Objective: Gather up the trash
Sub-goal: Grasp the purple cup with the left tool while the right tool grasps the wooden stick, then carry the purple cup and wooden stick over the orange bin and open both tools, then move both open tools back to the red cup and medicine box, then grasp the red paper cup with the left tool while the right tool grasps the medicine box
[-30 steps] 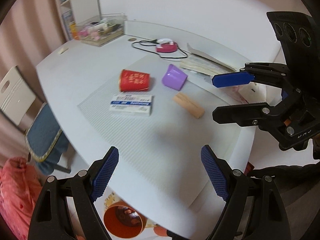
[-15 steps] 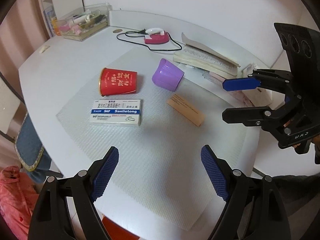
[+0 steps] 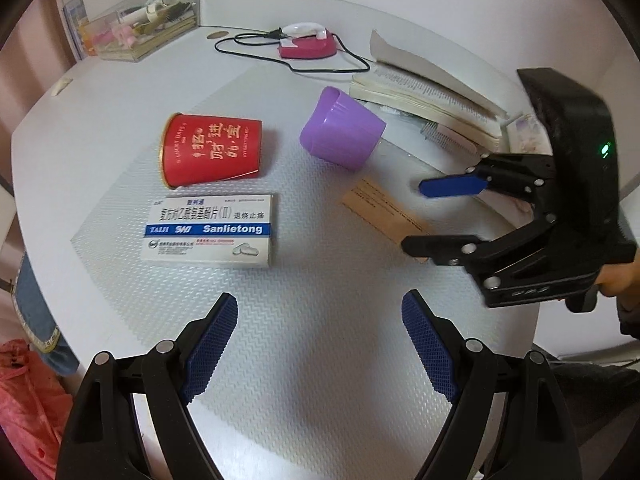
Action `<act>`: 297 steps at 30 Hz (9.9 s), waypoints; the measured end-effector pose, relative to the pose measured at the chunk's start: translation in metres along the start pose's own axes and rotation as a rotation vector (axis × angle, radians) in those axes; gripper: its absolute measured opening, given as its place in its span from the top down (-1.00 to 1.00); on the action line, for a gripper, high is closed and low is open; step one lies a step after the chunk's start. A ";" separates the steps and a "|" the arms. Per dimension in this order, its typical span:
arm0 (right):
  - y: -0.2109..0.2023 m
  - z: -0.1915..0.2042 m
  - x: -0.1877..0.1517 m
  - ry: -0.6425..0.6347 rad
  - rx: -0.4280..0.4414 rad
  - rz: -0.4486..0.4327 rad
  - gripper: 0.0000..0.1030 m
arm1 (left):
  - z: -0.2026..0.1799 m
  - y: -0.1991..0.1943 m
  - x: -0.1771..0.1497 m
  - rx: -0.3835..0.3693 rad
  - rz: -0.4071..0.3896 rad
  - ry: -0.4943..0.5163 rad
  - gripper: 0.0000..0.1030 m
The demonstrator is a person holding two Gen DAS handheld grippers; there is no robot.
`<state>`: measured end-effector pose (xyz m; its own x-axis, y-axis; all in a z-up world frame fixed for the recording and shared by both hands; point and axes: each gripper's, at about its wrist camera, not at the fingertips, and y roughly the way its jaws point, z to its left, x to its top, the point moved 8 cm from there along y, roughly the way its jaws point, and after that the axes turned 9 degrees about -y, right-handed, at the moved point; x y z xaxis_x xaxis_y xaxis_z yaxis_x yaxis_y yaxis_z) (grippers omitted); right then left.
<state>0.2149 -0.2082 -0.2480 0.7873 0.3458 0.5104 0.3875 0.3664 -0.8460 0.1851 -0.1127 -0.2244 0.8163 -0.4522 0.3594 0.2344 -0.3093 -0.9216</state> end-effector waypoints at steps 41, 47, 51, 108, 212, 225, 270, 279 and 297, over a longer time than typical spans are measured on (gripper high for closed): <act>-0.049 -0.061 -0.012 0.169 -0.078 -0.084 0.44 | -0.045 0.072 0.090 -0.103 -0.038 0.255 0.03; -0.058 -0.048 -0.009 0.119 -0.048 -0.082 0.44 | -0.047 0.042 0.068 -0.101 -0.043 0.246 0.04; -0.066 -0.037 -0.006 0.083 -0.022 -0.081 0.44 | -0.046 0.022 0.051 -0.109 -0.051 0.204 0.04; 0.011 0.469 0.046 -0.783 0.626 0.079 0.44 | 0.161 -0.168 -0.289 0.299 -0.202 -0.709 0.04; -0.122 0.174 0.067 -0.299 0.230 -0.199 -0.49 | 0.022 -0.132 -0.084 0.221 -0.200 -0.132 -0.84; -0.101 0.096 0.069 -0.185 0.160 -0.155 -0.49 | 0.012 -0.090 -0.035 0.156 -0.132 -0.082 -0.84; 0.003 0.013 0.010 -0.108 0.089 0.072 -0.17 | 0.098 0.012 0.070 0.044 -0.081 -0.026 -0.84; -0.008 0.000 0.015 -0.059 0.075 0.035 -0.17 | 0.096 0.046 0.099 0.005 -0.073 0.027 -0.62; -0.035 -0.005 0.006 -0.008 0.066 -0.018 -0.17 | 0.044 0.041 0.099 -0.125 -0.091 0.024 0.91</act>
<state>0.2084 -0.2228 -0.2156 0.7768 0.3454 0.5266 0.3688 0.4282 -0.8250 0.2992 -0.1336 -0.2331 0.7814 -0.4372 0.4454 0.2381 -0.4509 -0.8602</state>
